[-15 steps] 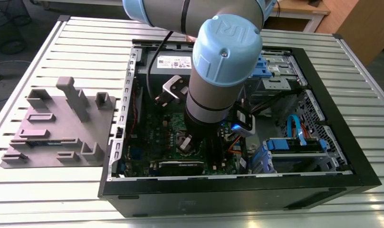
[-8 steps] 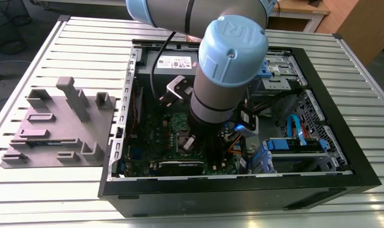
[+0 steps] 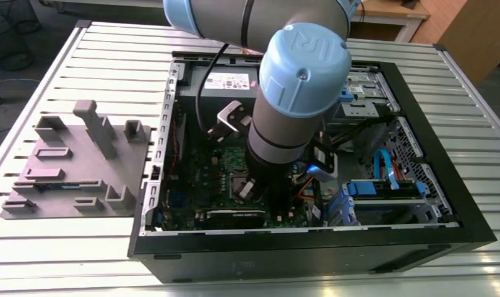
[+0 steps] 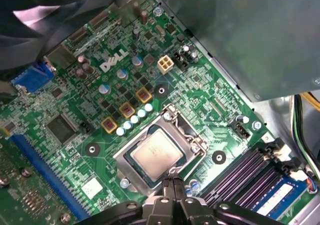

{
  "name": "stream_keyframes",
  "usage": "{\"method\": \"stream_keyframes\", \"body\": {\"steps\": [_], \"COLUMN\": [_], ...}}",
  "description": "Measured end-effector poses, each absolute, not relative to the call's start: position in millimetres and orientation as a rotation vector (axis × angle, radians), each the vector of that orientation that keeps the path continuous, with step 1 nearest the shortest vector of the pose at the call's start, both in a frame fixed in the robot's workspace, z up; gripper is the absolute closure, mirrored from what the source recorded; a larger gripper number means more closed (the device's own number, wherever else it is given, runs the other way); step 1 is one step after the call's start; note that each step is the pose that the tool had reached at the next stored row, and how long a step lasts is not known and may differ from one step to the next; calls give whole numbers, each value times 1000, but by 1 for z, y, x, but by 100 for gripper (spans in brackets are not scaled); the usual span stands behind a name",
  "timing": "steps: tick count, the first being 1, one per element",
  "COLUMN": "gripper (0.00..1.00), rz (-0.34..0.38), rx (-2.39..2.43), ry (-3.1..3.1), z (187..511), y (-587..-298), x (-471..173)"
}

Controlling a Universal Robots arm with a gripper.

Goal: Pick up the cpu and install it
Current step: 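Install the first cpu locking lever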

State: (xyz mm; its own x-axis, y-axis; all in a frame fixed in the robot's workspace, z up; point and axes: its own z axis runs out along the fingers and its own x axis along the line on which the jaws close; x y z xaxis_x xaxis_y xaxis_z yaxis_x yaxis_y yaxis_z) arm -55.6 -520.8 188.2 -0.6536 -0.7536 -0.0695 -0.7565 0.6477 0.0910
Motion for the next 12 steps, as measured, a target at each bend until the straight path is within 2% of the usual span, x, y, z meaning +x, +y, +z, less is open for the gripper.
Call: {"method": "stream_keyframes", "body": {"steps": [12], "gripper": [89], "rz": [183], "rx": [-1296], "ry": [2828], "z": [188], "y": [-529], "x": [-51]}}
